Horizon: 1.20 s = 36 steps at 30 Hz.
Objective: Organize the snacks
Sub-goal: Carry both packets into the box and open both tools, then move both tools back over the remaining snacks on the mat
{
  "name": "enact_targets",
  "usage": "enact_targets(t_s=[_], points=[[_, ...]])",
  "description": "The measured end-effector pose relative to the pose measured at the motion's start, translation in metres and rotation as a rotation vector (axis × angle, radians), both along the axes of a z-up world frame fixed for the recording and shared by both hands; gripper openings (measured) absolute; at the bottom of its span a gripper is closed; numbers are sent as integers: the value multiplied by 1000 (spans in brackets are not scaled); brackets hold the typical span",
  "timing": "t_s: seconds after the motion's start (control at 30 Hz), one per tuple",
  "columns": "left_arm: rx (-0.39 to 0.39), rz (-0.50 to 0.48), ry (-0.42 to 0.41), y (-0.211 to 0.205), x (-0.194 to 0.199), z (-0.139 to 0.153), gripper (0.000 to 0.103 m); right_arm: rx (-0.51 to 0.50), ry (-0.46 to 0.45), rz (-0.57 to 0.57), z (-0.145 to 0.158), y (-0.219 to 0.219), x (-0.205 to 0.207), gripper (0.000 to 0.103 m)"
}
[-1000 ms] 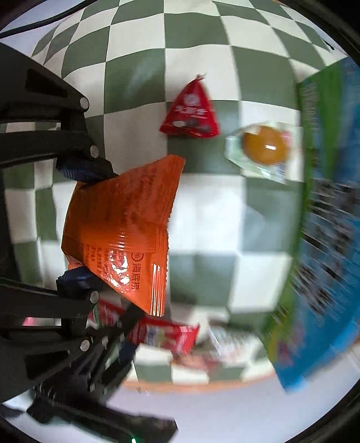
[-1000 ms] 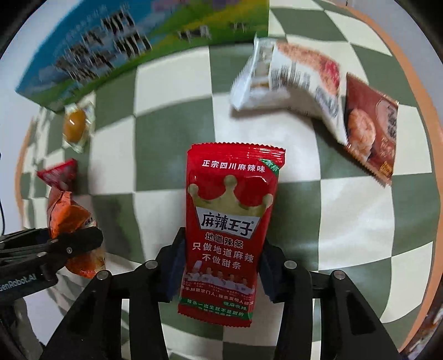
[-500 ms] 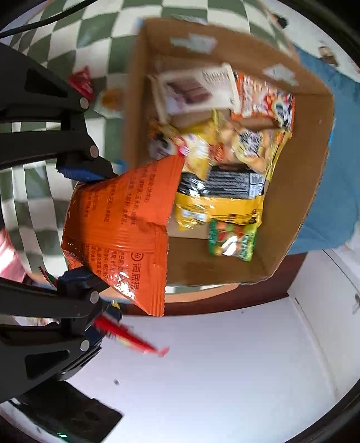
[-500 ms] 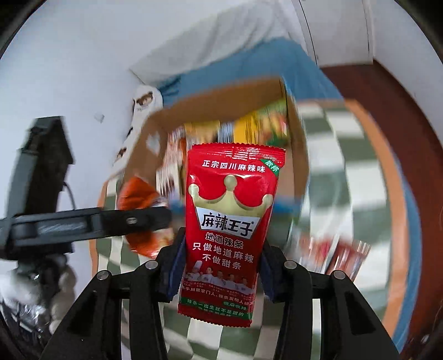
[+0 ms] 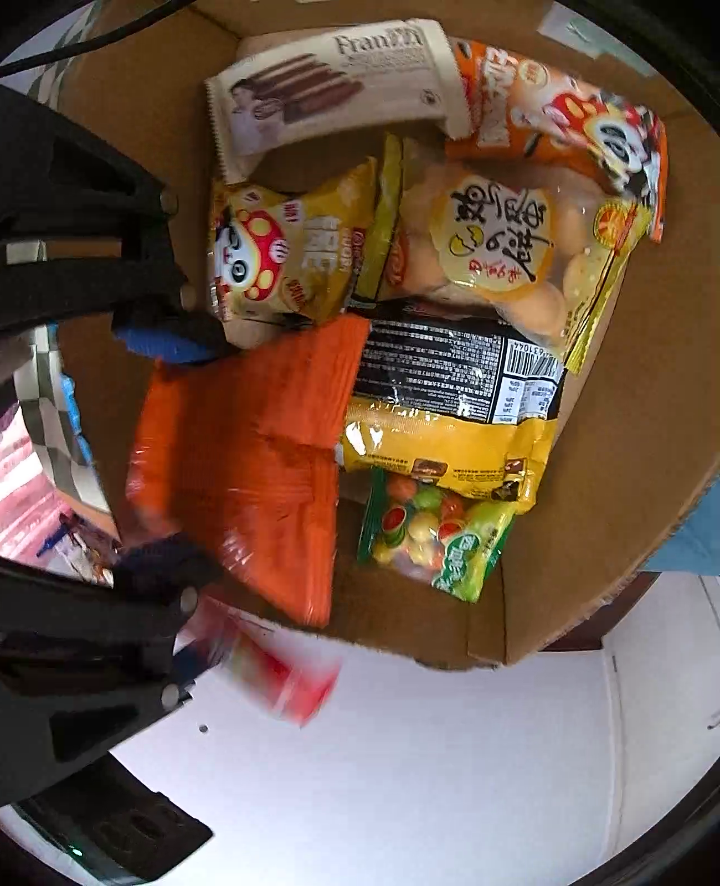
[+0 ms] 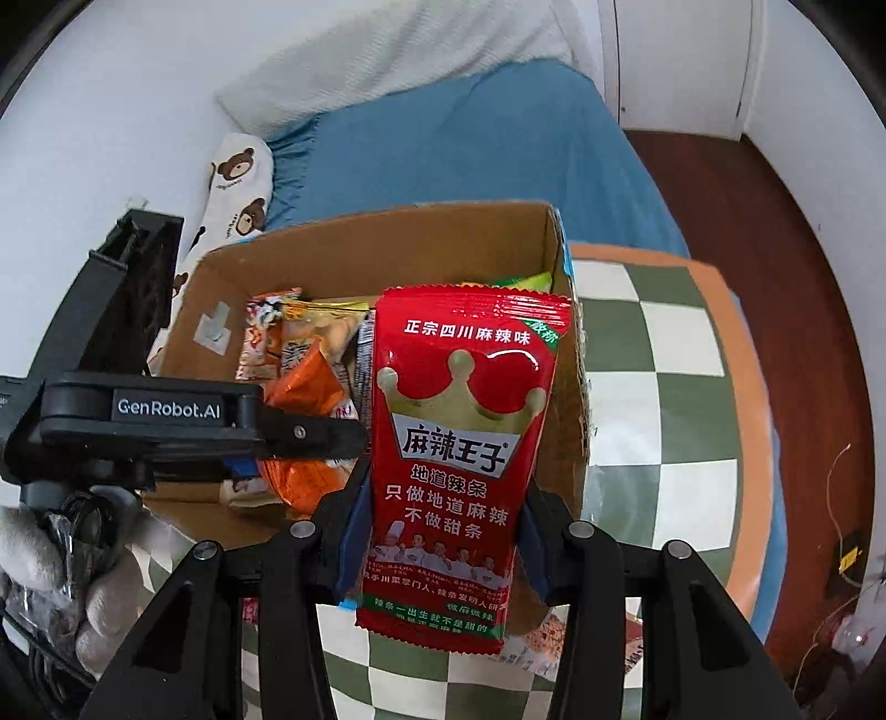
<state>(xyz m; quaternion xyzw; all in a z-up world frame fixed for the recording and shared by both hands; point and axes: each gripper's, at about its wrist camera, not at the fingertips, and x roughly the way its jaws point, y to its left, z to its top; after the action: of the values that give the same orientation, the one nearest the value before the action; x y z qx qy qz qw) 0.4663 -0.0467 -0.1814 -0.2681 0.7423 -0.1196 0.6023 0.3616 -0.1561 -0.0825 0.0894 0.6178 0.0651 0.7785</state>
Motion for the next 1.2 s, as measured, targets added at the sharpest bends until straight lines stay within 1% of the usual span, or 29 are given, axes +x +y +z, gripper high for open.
enact_targets(t_s=[0.03, 0.07, 0.1, 0.17, 0.23, 0.33, 0.4, 0.57, 0.67, 0.77, 0.87, 1.0, 1.13, 1.2], points=[[10, -7, -7, -1, 1, -2, 86, -18, 28, -3, -7, -2, 3, 76], [9, -10, -7, -1, 2, -3, 91, -27, 36, 0, -10, -2, 3, 79], [10, -10, -8, -1, 1, -4, 92, -39, 46, 2, -13, -3, 4, 80], [12, -12, -11, -2, 3, -3, 92, -47, 56, 4, -17, -5, 4, 81], [23, -20, -22, -3, 2, 0, 92, -49, 63, 3, -21, -7, 4, 85], [52, -34, -48, 0, -3, 6, 92, -47, 70, -8, -25, -12, 5, 85], [114, -54, -97, 0, -5, 15, 92, -52, 67, -11, -24, -12, 4, 85], [292, -111, -277, 0, -21, 42, 92, -67, 44, -39, -19, -12, -4, 85], [382, -152, -359, 1, -34, 51, 92, -61, 14, -75, -16, -14, -12, 85], [455, -168, -430, 6, -47, 57, 92, -68, -8, -84, -15, -12, -21, 85], [501, -165, -486, 14, -63, 66, 92, -70, -32, -83, -13, -7, -31, 85], [529, -130, -539, 21, -81, 75, 92, -94, -75, -83, -8, 2, -45, 85], [557, -89, -603, 31, -103, 91, 92, -116, -128, -70, 6, 14, -64, 85], [554, -79, -630, 33, -114, 98, 92, -136, -164, -62, 16, 19, -73, 85]])
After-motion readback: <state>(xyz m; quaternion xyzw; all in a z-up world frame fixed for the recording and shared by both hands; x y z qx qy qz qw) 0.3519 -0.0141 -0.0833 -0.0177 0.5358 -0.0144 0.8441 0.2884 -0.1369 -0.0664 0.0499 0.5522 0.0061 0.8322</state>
